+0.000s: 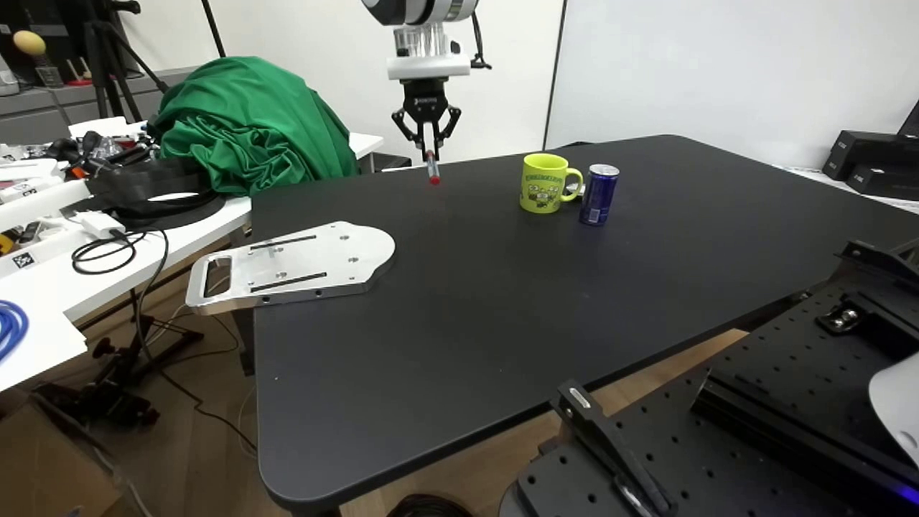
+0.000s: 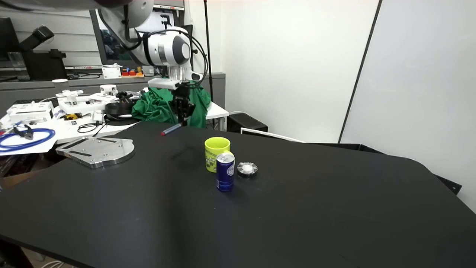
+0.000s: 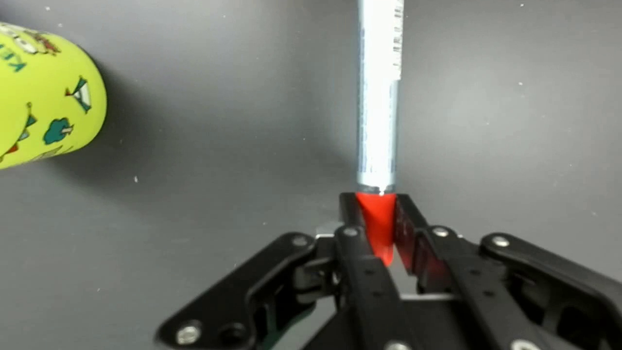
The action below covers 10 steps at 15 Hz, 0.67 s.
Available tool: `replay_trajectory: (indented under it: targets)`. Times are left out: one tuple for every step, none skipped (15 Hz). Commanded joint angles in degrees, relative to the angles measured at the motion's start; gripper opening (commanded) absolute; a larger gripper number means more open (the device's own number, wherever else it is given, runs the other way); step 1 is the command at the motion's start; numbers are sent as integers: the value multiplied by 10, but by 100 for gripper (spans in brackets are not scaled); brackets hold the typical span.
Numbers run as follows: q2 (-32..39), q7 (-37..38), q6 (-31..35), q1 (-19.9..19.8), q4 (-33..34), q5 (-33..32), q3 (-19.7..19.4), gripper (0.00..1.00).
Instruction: Put the marker in the mug
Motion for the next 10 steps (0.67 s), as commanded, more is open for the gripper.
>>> replay_trajectory:
  targets:
    - [-88, -39, -31, -11, -65, -10, -5, 5]
    - [-111, -56, -31, -12, -85, -18, -11, 5]
    - [-132, -73, -27, -14, -105, -26, -16, 5]
    - [-154, -86, -4, -20, -130, -35, -17, 5]
    - [-176, -102, 33, -24, -160, -42, -18, 5]
    - [-195, -114, 94, -30, -187, -47, -19, 5]
    - [-214, -120, 142, -35, -213, -51, -21, 5]
    - [-232, -126, 189, -39, -239, -52, -23, 5]
    - [-248, -130, 240, -43, -265, -54, -25, 5]
    - [-263, -132, 290, -49, -289, -52, -24, 5]
